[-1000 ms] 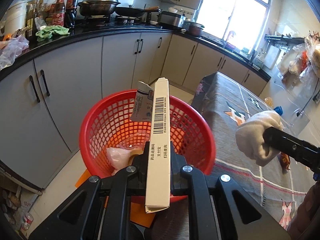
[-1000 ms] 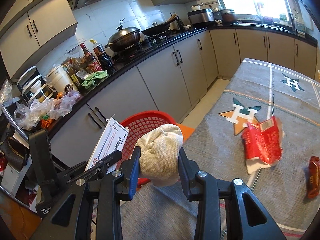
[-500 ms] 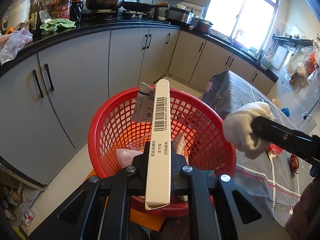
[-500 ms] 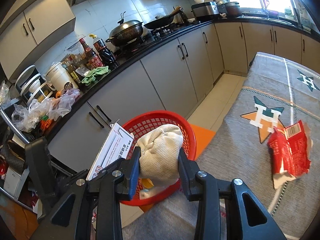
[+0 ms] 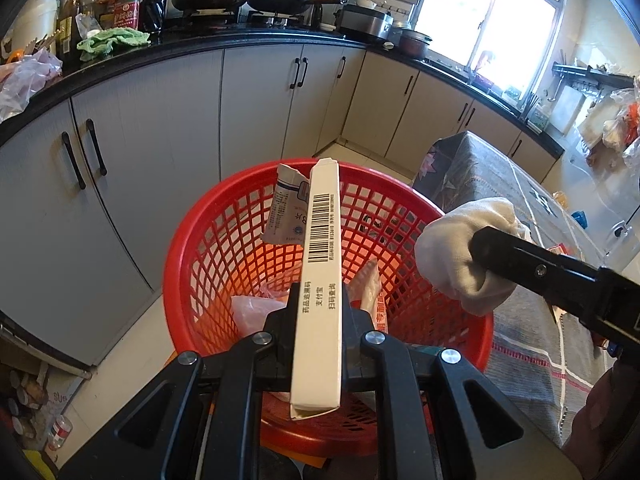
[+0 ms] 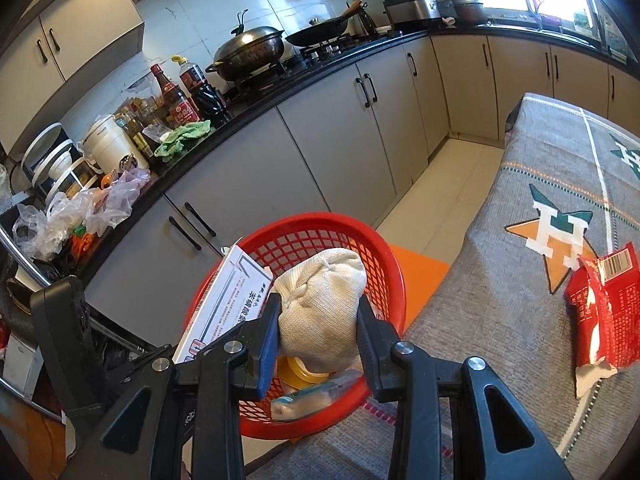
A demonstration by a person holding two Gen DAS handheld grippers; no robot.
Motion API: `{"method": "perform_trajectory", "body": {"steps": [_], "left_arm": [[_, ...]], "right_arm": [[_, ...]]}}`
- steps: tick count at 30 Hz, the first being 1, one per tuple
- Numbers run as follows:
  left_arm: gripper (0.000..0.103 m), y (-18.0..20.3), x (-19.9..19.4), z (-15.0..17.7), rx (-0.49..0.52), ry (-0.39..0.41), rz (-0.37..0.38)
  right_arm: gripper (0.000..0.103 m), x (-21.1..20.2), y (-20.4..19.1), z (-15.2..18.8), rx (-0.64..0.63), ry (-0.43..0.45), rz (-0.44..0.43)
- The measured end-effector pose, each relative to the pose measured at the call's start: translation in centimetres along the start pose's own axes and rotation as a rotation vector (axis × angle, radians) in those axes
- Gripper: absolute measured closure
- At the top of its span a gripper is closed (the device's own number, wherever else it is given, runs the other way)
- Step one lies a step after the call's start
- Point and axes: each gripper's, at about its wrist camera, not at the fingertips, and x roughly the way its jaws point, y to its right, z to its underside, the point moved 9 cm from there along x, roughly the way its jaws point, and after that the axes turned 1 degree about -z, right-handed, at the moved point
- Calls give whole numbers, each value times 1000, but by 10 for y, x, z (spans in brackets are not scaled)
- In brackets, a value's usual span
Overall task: Collect trash
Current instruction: 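Carry the white box and cloth ball over the red basket with both tools, then open both tools to drop the box and cloth ball into the basket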
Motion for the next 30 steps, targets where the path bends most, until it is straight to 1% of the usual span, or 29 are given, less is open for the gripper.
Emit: {"method": "perform_trajectory", "body": {"steps": [7, 10, 18, 20, 22, 24, 30], "left_arm": [[90, -1, 4, 1, 0, 4, -14], [90, -2, 3, 2, 0, 7, -21], [90, -1, 2, 3, -2, 6, -29], [88, -1, 2, 3, -1, 5, -32], [81, -1, 1, 4, -1, 5, -34], [75, -1, -1, 3, 2, 11, -39], [73, 0, -5, 2, 6, 18, -42]], "right_arm": [[61, 2, 2, 1, 4, 1, 0], [58, 1, 4, 2, 20, 0, -22], [56, -3, 4, 1, 32, 3, -37], [55, -4, 5, 1, 34, 7, -35], [54, -5, 5, 1, 38, 8, -36], [54, -6, 6, 1, 42, 9, -36], [54, -9, 7, -1, 48, 22, -32]]}}
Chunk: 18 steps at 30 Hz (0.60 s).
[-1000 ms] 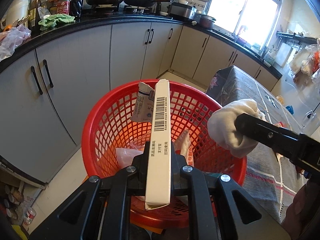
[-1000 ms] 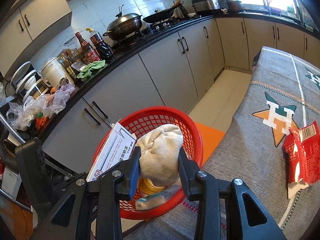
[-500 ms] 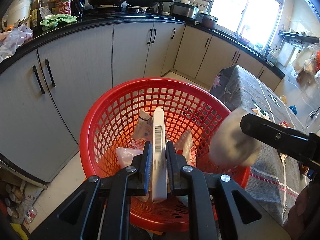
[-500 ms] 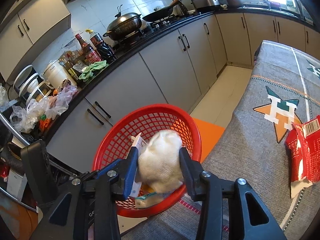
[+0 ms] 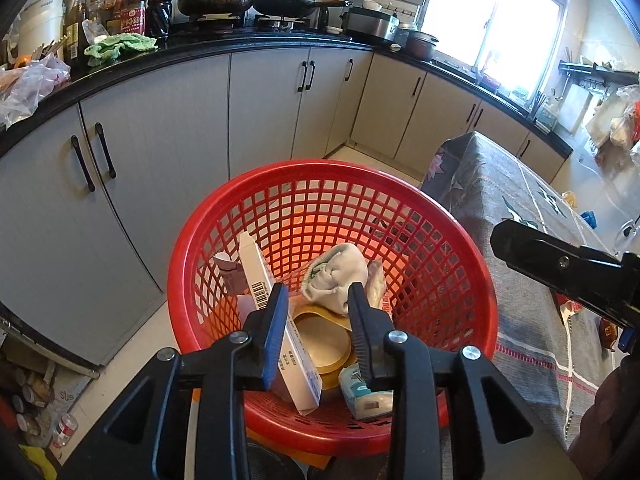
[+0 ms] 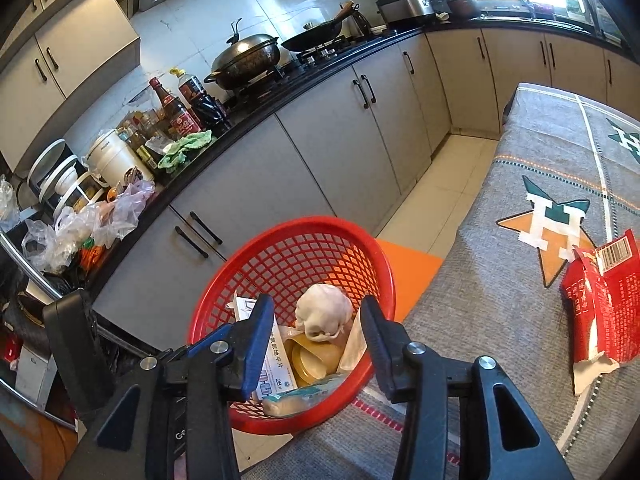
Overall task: Collect trash
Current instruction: 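Open both tools to drop the box and cloth ball into the basket, then move both tools back over the table toward the red bags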
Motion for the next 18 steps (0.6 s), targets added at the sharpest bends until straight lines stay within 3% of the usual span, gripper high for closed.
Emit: {"method": "perform_trajectory", "body": {"steps": [9, 18], "left_arm": [[69, 2, -14, -3, 3, 13, -5], [66, 32, -46, -10, 39, 60, 11]], "right_arm": [[54, -15, -2, -7, 17, 27, -7], [53, -74, 2, -9, 41, 87, -11]]}}
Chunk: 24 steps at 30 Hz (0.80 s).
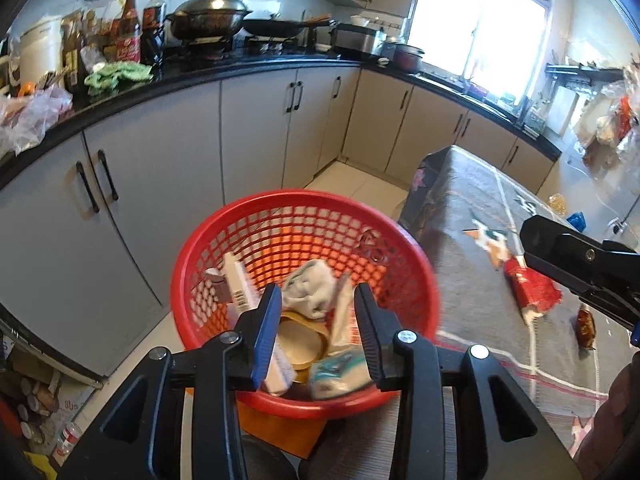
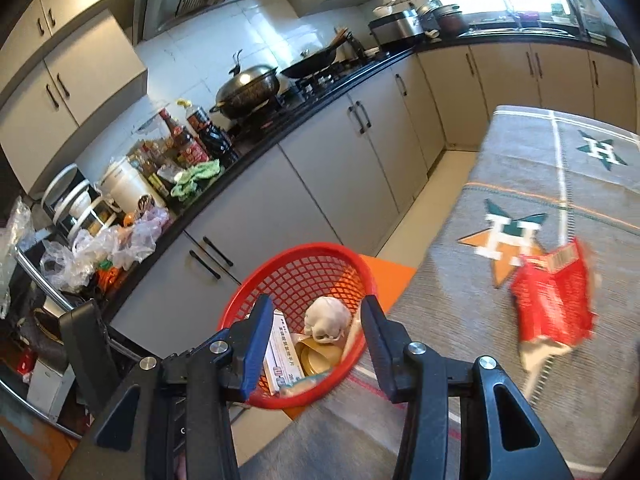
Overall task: Collect trash
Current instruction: 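Move both tools back over the table toward the red bags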
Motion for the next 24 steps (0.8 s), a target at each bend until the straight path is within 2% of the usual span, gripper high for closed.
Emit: {"method": "perform_trajectory", "body": {"steps": [6, 7, 9, 14, 16, 19, 22, 24], "left_arm": [[56, 49, -22, 1, 84, 22, 31], [55, 56, -23, 3, 98, 20, 34], [55, 79, -24, 8, 142, 5, 45], [51, 134, -20, 20, 214, -43, 105], [45, 156, -15, 22, 238, -60, 131], [45, 186, 3, 23, 252, -107, 146], [45, 211, 30, 22, 233, -174, 173], [45, 219, 46, 21, 219, -207, 177]], "right_arm": [[53, -51, 28, -2, 34, 58, 28], [49, -60, 34, -2, 38, 68, 34], [44, -81, 48, -2, 36, 93, 52], [44, -133, 97, -4, 51, 159, 141], [44, -150, 124, -6, 74, 177, 181], [44, -168, 166, -6, 109, 195, 243], [44, -173, 202, -1, 168, 203, 263], [44, -172, 222, 5, 222, 179, 263]]}}
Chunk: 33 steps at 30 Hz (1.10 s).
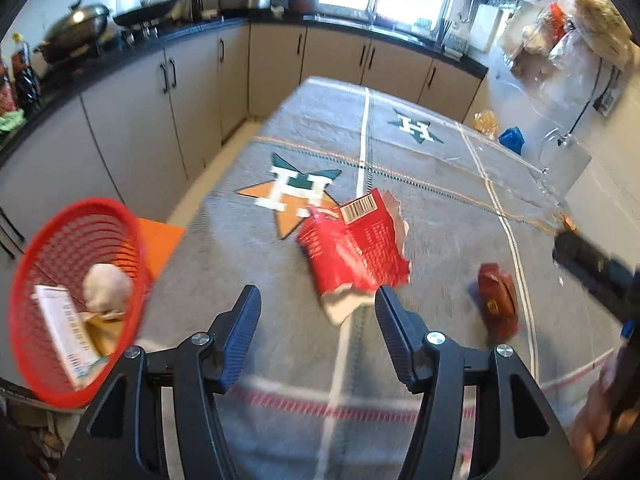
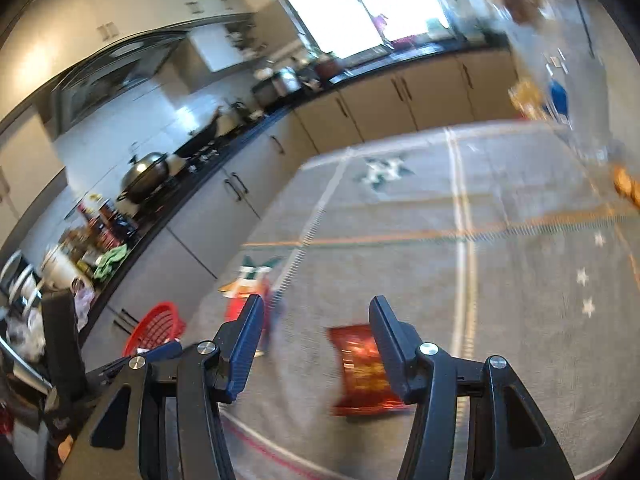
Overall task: Collect trash
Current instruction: 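Move both tools back over the table toward the red bags, then grasp the torn red snack bag with the left tool while the right tool grasps the candy packet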
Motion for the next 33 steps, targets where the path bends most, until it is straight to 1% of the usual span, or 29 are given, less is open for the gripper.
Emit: {"method": "perform_trajectory", "body": {"steps": [3, 6, 8, 12, 14, 16, 18, 20, 22, 25, 27, 33], "left_arm": [[45, 1, 22, -5, -39, -38, 19], [45, 2, 41, -3, -56, -72, 44], [45, 5, 43, -5, -33, -41, 32], [46, 12, 47, -6, -21, -22, 64], [56, 13, 46, -6, -4, 4, 58], [60, 15, 47, -6, 18, 30, 38], [69, 14, 48, -7, 29, 42, 17], [69, 17, 49, -7, 44, 52, 10], [71, 19, 48, -8, 56, 64, 3], [74, 19, 44, -11, 55, 84, 7], [75, 20, 43, -11, 59, 89, 8], [78, 23, 39, -12, 70, 113, 9]], "right_arm": [[43, 5, 12, 1, 65, -46, -33], [43, 6, 16, 6, 97, -64, -47], [43, 8, 16, 8, 96, -73, -45], [43, 12, 19, 9, 94, -77, -12], [43, 14, 22, 12, 86, -80, 10], [43, 16, 24, 14, 73, -85, 35], [43, 20, 25, 18, 63, -97, 53], [43, 25, 24, 22, 51, -113, 66], [43, 28, 23, 24, 33, -121, 78], [43, 28, 24, 25, -14, -114, 131], [43, 30, 25, 25, -30, -113, 150], [43, 39, 22, 35, -81, -150, 187]]}}
